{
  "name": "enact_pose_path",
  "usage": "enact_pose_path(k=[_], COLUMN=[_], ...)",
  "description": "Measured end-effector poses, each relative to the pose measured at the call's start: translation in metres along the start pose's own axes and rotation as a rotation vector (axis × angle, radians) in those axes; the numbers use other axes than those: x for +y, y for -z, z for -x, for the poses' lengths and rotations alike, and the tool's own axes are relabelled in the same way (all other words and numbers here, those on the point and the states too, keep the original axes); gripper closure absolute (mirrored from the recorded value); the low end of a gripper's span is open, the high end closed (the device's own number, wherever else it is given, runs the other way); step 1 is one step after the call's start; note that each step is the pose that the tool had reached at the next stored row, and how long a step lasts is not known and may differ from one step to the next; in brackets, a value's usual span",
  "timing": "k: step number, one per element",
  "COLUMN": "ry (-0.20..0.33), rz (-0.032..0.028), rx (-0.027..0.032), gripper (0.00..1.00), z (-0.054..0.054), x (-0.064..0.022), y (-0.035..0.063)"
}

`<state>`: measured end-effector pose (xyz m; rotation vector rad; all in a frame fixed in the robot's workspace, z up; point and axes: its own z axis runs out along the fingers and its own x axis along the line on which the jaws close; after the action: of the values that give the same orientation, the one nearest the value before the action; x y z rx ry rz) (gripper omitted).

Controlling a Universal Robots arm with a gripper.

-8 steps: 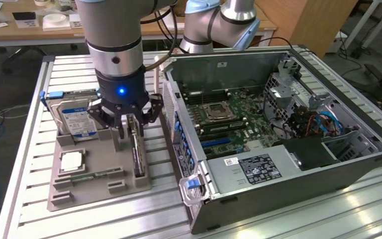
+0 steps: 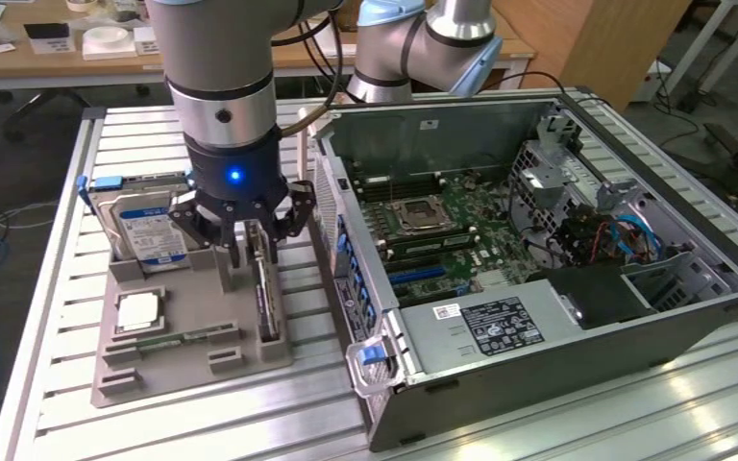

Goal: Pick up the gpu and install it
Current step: 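Pick up the gpu and move the gpu toward the slot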

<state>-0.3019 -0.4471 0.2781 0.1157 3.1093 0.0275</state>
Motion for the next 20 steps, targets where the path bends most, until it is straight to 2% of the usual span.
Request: enact_pose_path(k=[6,20], ry=[0.0,0.0], rz=[0.0,0.0], rx=[0.0,0.0], gripper=[0.53,0.53], z=[0.0,-0.001], x=[0.0,-0.0005], y=[-0.0015,-0.0247])
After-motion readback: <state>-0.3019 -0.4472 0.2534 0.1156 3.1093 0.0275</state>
